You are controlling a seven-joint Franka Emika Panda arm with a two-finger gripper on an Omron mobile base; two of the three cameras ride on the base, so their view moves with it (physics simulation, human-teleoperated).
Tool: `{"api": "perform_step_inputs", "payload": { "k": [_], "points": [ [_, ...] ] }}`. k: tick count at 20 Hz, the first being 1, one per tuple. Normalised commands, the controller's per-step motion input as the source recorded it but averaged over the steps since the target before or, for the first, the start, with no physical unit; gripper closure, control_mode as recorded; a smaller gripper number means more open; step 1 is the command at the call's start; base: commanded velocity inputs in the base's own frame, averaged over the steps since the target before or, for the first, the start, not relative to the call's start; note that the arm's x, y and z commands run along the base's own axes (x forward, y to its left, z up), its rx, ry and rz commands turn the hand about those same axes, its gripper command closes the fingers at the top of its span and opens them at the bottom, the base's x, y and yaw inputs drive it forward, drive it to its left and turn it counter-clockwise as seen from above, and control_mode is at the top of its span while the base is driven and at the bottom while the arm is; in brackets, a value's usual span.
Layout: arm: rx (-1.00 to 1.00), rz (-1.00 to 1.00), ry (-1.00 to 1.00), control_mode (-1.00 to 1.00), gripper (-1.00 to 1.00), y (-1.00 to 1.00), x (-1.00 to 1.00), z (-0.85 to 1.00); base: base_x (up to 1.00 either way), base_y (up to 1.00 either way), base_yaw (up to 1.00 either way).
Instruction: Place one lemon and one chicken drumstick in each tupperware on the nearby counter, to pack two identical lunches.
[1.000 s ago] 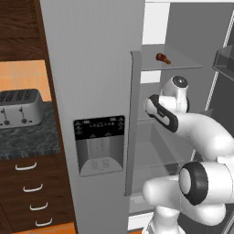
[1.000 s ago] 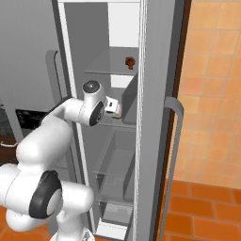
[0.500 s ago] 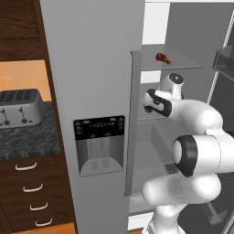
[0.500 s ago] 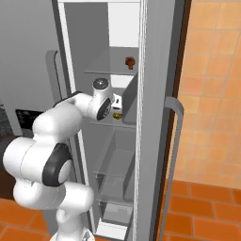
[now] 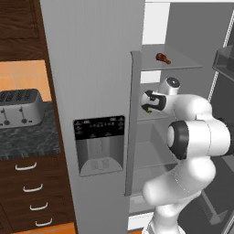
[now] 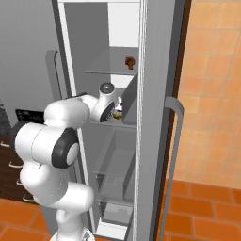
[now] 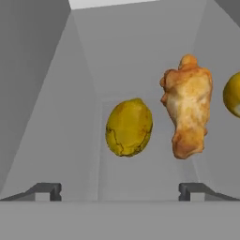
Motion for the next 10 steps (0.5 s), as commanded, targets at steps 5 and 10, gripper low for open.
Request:
{"api": "perform_step_inputs", "payload": {
  "k": [5, 10],
  "points": [
    [0.0, 0.0, 0.0, -1.0, -1.0, -0.09, 0.45, -0.23, 0.0, 0.0, 0.0],
    [0.0, 0.0, 0.0, -1.0, -1.0, -0.06, 0.4, -0.23, 0.0, 0.0, 0.0]
  ]
}}
